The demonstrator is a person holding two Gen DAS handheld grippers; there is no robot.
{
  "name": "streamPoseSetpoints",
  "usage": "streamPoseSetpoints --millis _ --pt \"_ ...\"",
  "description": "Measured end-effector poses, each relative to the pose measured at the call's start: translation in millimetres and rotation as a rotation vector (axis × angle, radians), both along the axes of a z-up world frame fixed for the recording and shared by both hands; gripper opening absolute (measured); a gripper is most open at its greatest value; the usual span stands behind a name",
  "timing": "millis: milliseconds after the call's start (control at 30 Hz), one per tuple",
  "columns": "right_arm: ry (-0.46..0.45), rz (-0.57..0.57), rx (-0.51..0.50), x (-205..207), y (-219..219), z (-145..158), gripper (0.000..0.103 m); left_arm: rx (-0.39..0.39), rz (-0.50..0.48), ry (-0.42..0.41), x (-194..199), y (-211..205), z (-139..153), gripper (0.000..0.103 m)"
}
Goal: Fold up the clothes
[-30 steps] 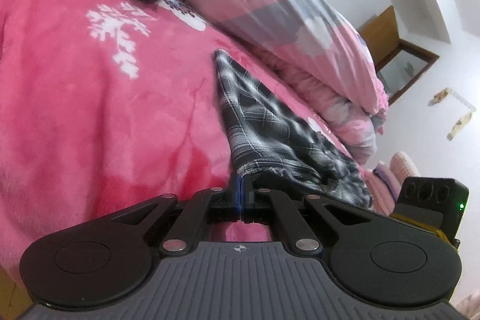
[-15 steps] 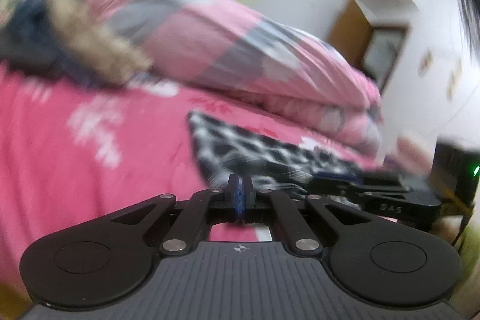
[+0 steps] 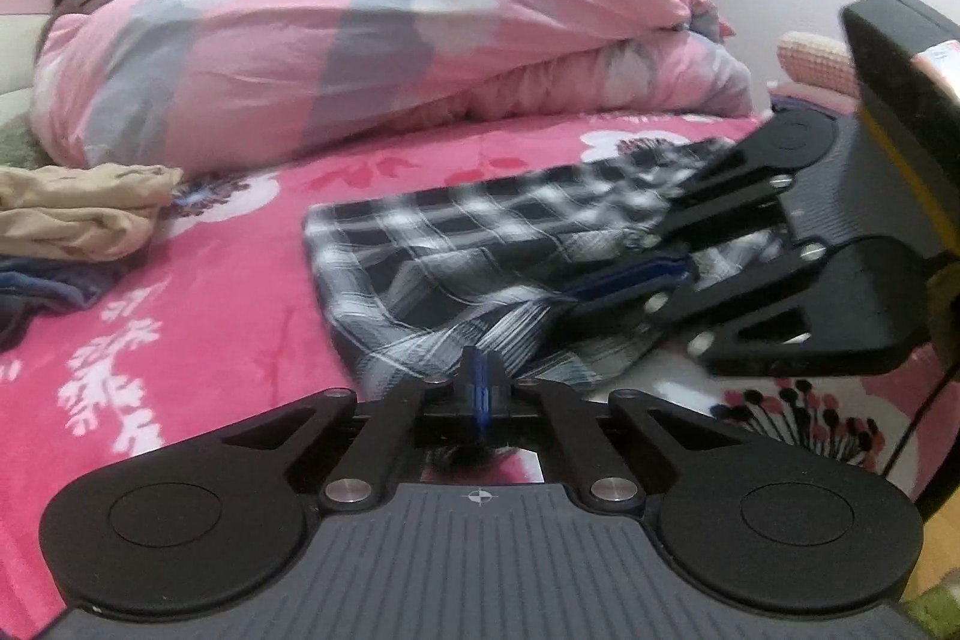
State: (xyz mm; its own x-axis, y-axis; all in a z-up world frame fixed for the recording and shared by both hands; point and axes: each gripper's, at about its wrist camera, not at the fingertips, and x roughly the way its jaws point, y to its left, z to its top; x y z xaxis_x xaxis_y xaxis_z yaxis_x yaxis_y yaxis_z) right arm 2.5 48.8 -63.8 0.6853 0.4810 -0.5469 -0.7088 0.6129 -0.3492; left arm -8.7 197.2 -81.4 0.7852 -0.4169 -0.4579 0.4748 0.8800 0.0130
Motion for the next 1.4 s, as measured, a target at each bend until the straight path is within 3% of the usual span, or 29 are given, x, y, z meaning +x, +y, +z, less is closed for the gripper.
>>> streamPoseSetpoints --millis 100,233,367,433,500,533,567,667,800,867,1033,1100,1133,1167,1267,1400 --pt "0.032 -0.007 0.057 -6.6 -6.8 3.9 0.004 -0.016 0.027 0.025 -3.4 8.6 0.3 0.000" --pt "0.055 -0.020 0.060 -10.9 -6.3 -13.3 0.005 -0.040 0.038 0.061 -5.2 18.7 -5.3 0.000" --pt "0.013 -0.020 0.095 -25.5 -3.6 -8.5 0.019 -0.125 0.067 0.046 -15.5 32.3 4.4 0.000" --pt "0.042 0.014 0.160 -38.4 -12.5 -0.2 0.019 -0.163 0.068 0.025 -21.0 34.8 10.2 0.001" --pt "0.086 0.019 0.228 -49.7 -24.8 7.5 0.019 -0.170 0.050 0.018 -19.2 28.1 14.6 0.014" --pt "0.099 -0.003 0.257 -53.6 -31.9 10.7 0.019 -0.165 0.039 0.018 -16.8 22.7 16.5 0.031" --pt "0.107 -0.035 0.276 -54.3 -39.9 13.0 0.019 -0.141 0.032 0.017 -12.7 13.8 17.8 0.042" --pt "0.116 -0.154 0.302 -46.9 -65.4 17.9 0.019 -0.039 -0.047 -0.014 -0.5 -14.6 17.6 0.048" --pt "0.117 -0.268 0.328 -28.7 -91.2 26.7 0.020 0.186 -0.102 -0.056 15.2 -57.3 10.5 0.048" --pt "0.126 -0.275 0.353 -17.5 -96.9 30.8 0.020 0.238 -0.117 -0.055 21.7 -68.6 7.7 0.047" --pt "0.160 -0.242 0.363 14.4 -86.6 27.4 0.028 0.253 -0.160 -0.029 26.6 -74.8 4.0 0.047" --pt "0.199 -0.249 0.359 24.9 -83.5 19.3 0.026 0.256 -0.174 -0.029 26.3 -75.9 3.0 0.047" --pt "0.215 -0.266 0.379 25.9 -86.5 16.8 0.018 0.256 -0.181 -0.029 26.2 -76.6 2.5 0.046" --pt "0.229 -0.273 0.418 24.0 -93.2 16.7 0.011 0.257 -0.189 -0.030 26.3 -77.6 1.9 0.044" --pt "0.249 -0.263 0.573 8.5 -123.2 21.2 0.011 0.265 -0.210 -0.029 28.2 -83.2 -1.7 0.036" --pt "0.205 -0.338 0.589 -10.8 -161.7 24.4 0.013 0.261 -0.233 -0.021 30.5 -88.4 -3.9 0.022"
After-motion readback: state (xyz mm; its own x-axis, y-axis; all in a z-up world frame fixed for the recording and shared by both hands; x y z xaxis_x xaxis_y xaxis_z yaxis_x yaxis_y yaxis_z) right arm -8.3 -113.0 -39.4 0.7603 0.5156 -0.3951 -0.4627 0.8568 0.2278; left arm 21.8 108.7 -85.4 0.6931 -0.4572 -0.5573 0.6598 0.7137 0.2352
